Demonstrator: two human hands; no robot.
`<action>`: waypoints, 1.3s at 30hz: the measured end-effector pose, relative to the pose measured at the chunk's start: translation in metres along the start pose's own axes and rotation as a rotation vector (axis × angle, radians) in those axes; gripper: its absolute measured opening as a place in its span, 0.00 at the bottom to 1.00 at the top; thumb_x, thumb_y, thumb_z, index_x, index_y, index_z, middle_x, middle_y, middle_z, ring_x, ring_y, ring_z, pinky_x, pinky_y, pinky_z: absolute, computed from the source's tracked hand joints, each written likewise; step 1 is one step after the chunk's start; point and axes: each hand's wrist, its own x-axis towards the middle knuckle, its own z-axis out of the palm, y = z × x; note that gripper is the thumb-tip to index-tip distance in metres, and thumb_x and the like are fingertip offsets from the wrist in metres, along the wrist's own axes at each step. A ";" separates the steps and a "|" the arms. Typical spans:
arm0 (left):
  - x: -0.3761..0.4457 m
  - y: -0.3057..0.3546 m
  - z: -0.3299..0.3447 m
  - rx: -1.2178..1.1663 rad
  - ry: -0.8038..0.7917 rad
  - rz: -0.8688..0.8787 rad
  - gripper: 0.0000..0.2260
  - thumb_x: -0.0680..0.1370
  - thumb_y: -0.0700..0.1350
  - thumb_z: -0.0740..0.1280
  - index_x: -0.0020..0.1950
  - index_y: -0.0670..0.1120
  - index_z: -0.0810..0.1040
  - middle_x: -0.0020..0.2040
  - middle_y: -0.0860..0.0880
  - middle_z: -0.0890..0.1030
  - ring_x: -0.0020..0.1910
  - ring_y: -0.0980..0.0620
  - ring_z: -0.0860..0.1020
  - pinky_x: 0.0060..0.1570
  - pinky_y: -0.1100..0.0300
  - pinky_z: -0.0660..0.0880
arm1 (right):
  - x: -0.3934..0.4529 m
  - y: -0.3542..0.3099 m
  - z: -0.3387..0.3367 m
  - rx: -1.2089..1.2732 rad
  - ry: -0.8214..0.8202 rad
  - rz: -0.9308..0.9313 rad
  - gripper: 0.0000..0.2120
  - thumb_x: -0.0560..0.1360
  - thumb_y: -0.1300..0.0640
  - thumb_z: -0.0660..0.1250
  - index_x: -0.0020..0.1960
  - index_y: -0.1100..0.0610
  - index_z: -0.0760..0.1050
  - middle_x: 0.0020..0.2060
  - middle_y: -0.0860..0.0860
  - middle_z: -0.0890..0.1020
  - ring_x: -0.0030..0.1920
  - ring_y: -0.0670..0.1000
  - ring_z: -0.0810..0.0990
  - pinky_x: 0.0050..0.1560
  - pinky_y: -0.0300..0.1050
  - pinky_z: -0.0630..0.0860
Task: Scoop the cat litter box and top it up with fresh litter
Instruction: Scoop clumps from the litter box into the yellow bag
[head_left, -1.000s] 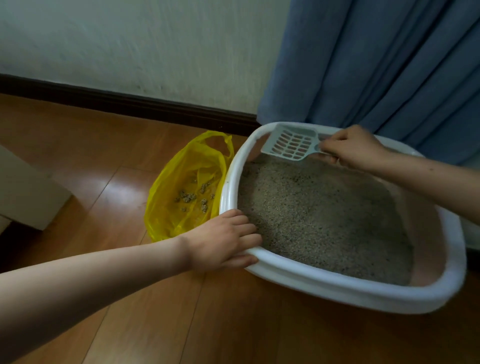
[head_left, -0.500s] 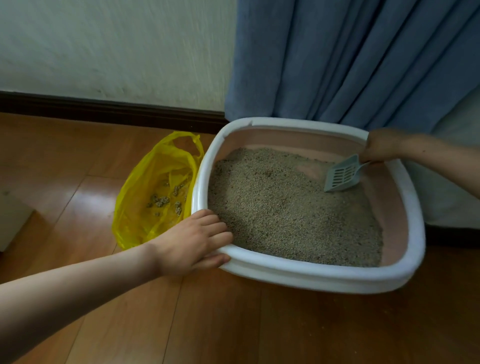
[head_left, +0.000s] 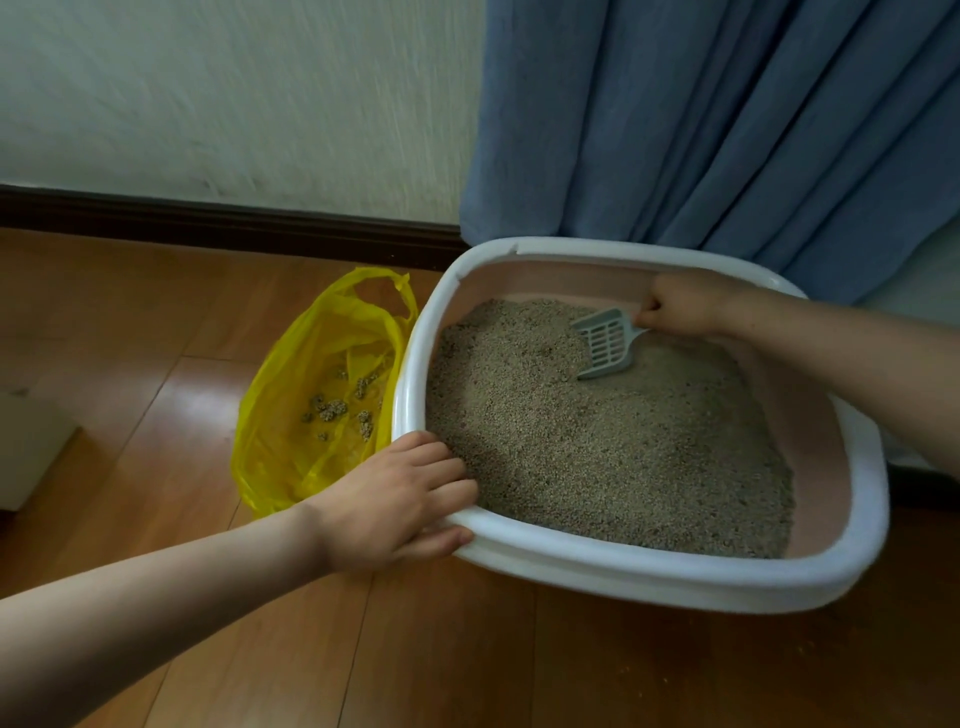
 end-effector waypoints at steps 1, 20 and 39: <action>0.000 0.000 0.000 -0.001 -0.002 0.000 0.11 0.82 0.55 0.60 0.49 0.49 0.72 0.44 0.51 0.73 0.45 0.49 0.71 0.56 0.56 0.66 | 0.004 -0.007 0.001 0.005 -0.003 -0.015 0.17 0.78 0.52 0.65 0.30 0.53 0.71 0.28 0.49 0.74 0.29 0.48 0.72 0.33 0.43 0.68; 0.000 0.003 -0.005 -0.020 -0.044 -0.035 0.12 0.82 0.56 0.58 0.50 0.48 0.72 0.44 0.49 0.74 0.45 0.48 0.71 0.56 0.55 0.66 | 0.023 -0.104 0.050 0.422 0.036 -0.040 0.17 0.77 0.50 0.65 0.32 0.54 0.73 0.23 0.48 0.67 0.25 0.47 0.64 0.32 0.40 0.64; 0.000 0.004 -0.007 0.004 -0.042 -0.019 0.11 0.82 0.56 0.58 0.50 0.49 0.71 0.44 0.50 0.75 0.45 0.48 0.72 0.55 0.55 0.67 | -0.021 -0.060 0.051 0.597 0.065 -0.070 0.21 0.77 0.48 0.66 0.40 0.67 0.79 0.28 0.55 0.71 0.27 0.51 0.65 0.29 0.41 0.63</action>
